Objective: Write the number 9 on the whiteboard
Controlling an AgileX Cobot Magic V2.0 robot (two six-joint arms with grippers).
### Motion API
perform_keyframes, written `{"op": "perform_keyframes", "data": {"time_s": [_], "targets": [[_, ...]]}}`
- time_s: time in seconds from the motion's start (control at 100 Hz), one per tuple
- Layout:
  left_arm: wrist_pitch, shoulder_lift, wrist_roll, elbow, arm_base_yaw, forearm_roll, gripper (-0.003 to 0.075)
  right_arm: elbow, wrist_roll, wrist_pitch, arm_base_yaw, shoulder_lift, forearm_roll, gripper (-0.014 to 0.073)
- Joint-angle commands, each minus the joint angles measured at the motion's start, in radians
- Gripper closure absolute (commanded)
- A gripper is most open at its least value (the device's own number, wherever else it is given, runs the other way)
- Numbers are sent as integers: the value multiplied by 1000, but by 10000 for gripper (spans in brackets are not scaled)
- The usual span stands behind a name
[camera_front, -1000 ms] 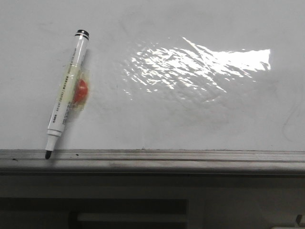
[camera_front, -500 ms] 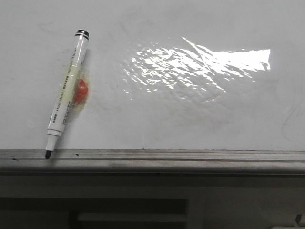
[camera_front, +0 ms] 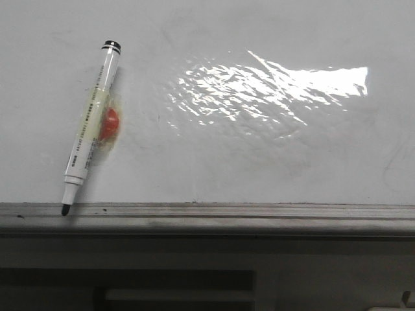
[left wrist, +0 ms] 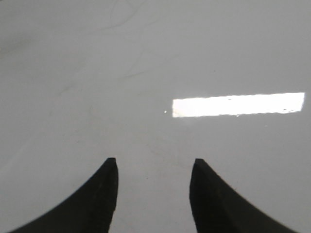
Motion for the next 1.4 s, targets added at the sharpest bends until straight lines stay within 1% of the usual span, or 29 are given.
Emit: {"op": "perform_keyframes", "data": {"time_s": [0.0,0.11,0.23,0.35,0.48,0.54,0.63,0.8,1.01,1.28,1.39], "targets": [[-103,47,-14,-32,-65,-1,391,-35,-6,-69,3,18,3,655],[-112,115,-14,-32,-189,-1,391,-35,-6,-69,3,18,3,655],[-139,198,-14,-32,-367,-1,392,-35,-6,-69,3,18,3,655],[-141,285,-14,-32,-519,-1,392,-35,-6,-65,3,18,3,655],[-167,403,-14,-32,-633,-5,392,-34,-6,-61,3,18,3,655],[-202,452,-14,-32,-671,-48,392,-34,-6,-59,3,18,3,655],[-272,525,-14,-32,-707,-125,392,-34,-6,-59,3,18,3,655],[-359,637,-14,-32,-749,-173,391,-34,-6,-55,3,18,3,655],[-448,749,-21,-32,-798,-178,391,-34,-6,-55,3,18,3,655],[-507,874,-30,-32,-808,-178,392,-34,-6,-52,3,18,3,655],[-515,904,-30,-32,-808,-243,416,-34,-6,-16,7,18,3,655]]}}
